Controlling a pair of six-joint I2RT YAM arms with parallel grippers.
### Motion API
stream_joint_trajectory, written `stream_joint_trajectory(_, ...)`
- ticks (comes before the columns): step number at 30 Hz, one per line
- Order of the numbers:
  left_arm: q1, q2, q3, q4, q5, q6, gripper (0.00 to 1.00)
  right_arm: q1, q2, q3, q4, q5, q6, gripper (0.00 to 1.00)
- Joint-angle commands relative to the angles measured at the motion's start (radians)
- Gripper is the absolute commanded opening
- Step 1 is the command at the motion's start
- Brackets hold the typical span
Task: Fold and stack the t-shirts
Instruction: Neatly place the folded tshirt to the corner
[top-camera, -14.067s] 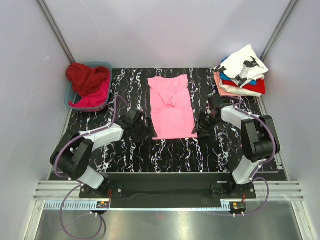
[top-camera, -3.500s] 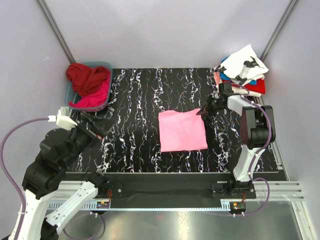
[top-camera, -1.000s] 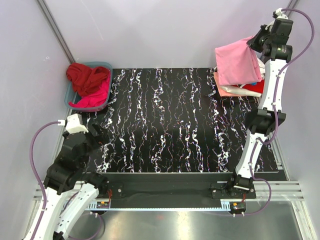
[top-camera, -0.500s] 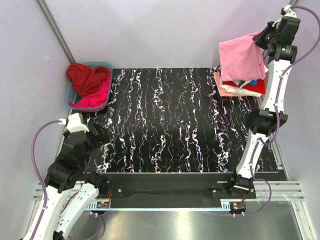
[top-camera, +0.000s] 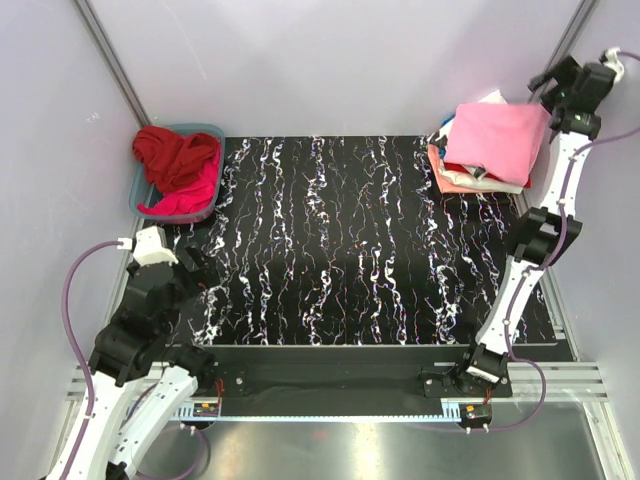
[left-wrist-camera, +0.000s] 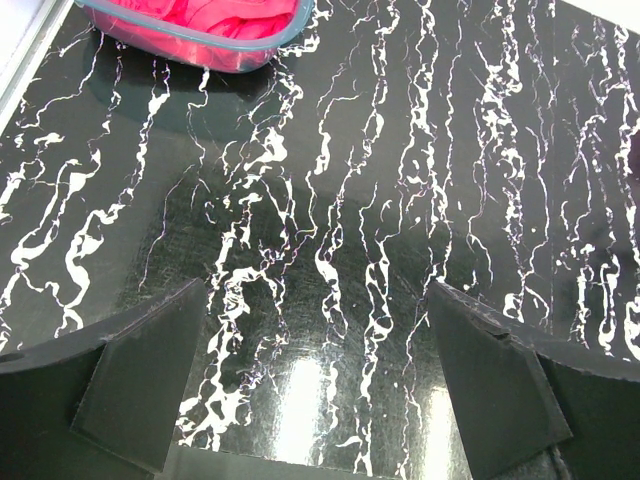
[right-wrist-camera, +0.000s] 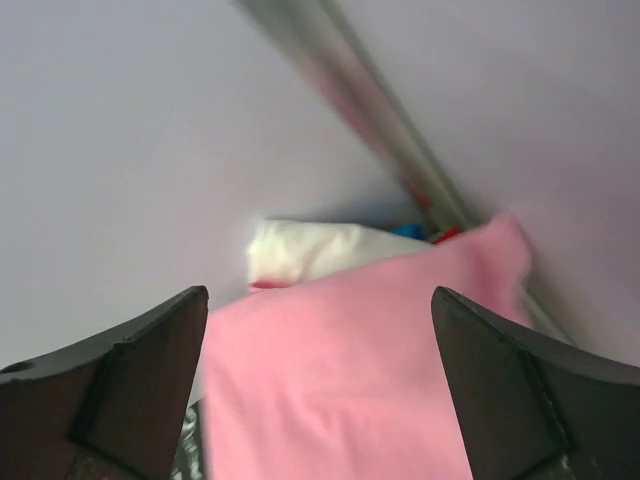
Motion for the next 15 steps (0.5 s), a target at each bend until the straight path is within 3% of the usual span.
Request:
stream_joint_trajectory(1,0.004,-0.024,0.003,0.042,0.003,-0.013,0.99,-0.094,0.059,-0.018,0.082,0.092,0.155,1.0)
stream_joint_trajectory(9,0.004,-0.029,0.003,0.045,0.008,-0.012,0.99,-0.166,-0.013,-0.077,0.047,0.025,0.194,1.0)
stream_joint_trajectory(15,0.004,-0.023,0.003,0.046,0.014,-0.01,0.99,-0.148,-0.128,-0.101,0.041,-0.059,0.253,1.0)
